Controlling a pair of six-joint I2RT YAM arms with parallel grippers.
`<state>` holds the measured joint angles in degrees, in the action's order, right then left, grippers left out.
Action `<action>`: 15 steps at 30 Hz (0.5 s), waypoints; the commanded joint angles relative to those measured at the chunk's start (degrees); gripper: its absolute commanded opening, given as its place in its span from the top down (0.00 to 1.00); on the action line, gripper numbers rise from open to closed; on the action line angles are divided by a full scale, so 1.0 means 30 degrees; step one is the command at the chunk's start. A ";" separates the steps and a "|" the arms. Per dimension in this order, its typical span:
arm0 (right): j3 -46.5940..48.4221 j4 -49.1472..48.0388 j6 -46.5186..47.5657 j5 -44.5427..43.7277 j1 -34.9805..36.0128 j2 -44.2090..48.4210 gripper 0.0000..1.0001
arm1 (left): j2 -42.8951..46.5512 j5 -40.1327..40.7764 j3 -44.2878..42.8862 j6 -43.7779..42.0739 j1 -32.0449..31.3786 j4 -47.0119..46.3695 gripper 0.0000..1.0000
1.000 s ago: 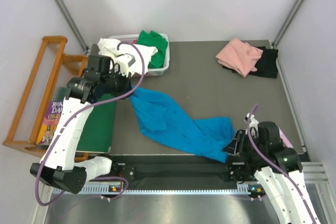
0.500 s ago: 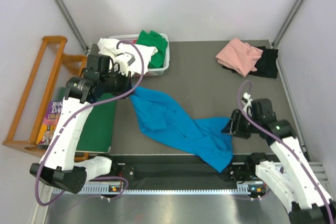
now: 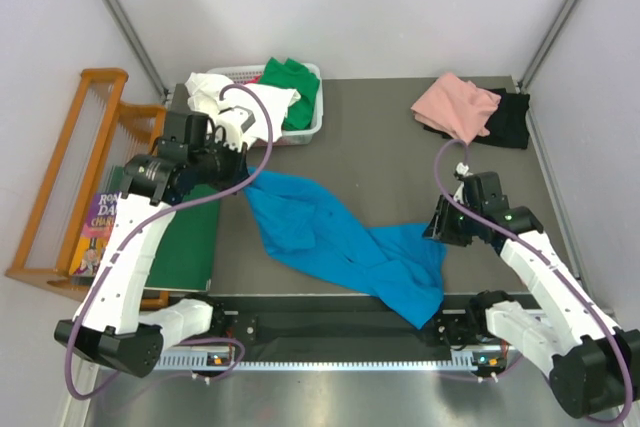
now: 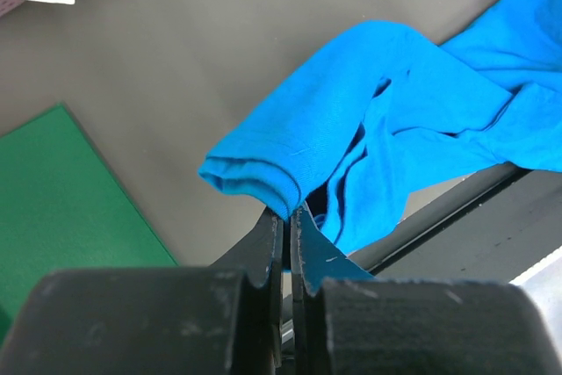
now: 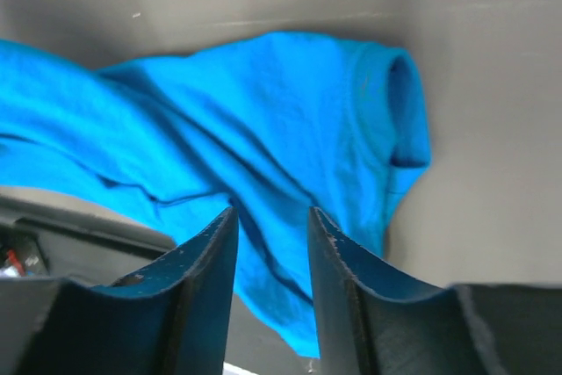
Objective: Fold and stack the t-shirts
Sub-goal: Flatten the tshirt out
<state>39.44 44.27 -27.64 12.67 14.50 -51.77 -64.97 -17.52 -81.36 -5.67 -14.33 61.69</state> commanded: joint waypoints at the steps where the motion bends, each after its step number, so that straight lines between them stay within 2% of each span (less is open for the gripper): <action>1: 0.0594 0.0564 -0.0190 -0.1731 0.0205 0.0439 0.64 | 0.0504 -0.0107 0.0080 0.0103 0.0088 -0.0583 1.00; 7: 0.0098 -0.0311 -0.1540 -0.2053 0.0205 0.0236 0.59 | 0.1147 -0.0195 0.0810 0.0250 0.0088 -0.0612 1.00; 15: -0.1573 -0.2683 -0.1480 -0.3108 0.0468 -0.3688 0.61 | 0.1676 -0.0137 0.1721 0.0249 0.0088 -0.0759 1.00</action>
<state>37.10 40.95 -30.85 5.72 14.61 -59.42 -61.80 -17.52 -76.27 -5.61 -14.33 61.54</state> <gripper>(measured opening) 0.395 0.025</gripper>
